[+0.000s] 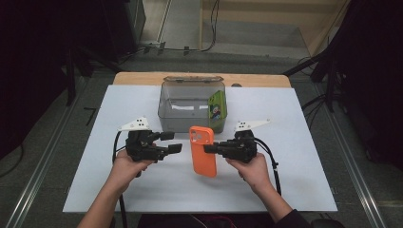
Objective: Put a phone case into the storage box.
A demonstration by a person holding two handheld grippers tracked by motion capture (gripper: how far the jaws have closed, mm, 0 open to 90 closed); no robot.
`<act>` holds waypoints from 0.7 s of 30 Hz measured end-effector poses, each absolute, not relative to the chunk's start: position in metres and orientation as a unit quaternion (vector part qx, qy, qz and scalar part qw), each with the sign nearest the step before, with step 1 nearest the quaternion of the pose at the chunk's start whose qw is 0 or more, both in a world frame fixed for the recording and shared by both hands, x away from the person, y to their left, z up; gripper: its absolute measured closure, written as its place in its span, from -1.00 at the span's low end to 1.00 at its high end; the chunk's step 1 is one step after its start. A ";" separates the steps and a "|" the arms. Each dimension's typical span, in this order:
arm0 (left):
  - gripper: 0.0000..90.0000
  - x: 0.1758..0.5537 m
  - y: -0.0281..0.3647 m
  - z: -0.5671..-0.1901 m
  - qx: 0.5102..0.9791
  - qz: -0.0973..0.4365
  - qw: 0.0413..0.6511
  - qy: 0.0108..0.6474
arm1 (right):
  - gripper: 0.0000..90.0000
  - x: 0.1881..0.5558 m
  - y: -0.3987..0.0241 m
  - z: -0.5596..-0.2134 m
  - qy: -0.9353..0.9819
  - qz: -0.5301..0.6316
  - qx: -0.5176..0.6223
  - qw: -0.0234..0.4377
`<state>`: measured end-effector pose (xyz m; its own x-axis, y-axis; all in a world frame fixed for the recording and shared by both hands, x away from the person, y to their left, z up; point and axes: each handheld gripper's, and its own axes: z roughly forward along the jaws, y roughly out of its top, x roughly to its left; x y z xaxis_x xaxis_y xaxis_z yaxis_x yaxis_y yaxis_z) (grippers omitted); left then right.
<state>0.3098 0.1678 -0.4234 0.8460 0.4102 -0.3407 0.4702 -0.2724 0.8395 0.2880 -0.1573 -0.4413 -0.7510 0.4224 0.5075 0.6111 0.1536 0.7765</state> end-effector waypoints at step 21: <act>-0.25 0.302 0.174 -0.443 0.833 0.001 0.461 0.306 | 0.80 0.298 -0.173 -0.428 -0.735 -0.522 -0.413 0.127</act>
<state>0.3019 0.1739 -0.4434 0.8128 0.5106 -0.2806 0.5091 -0.3883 0.7681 0.2979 -0.1729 -0.4280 -0.6264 0.4746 0.6184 0.7402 0.1132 0.6628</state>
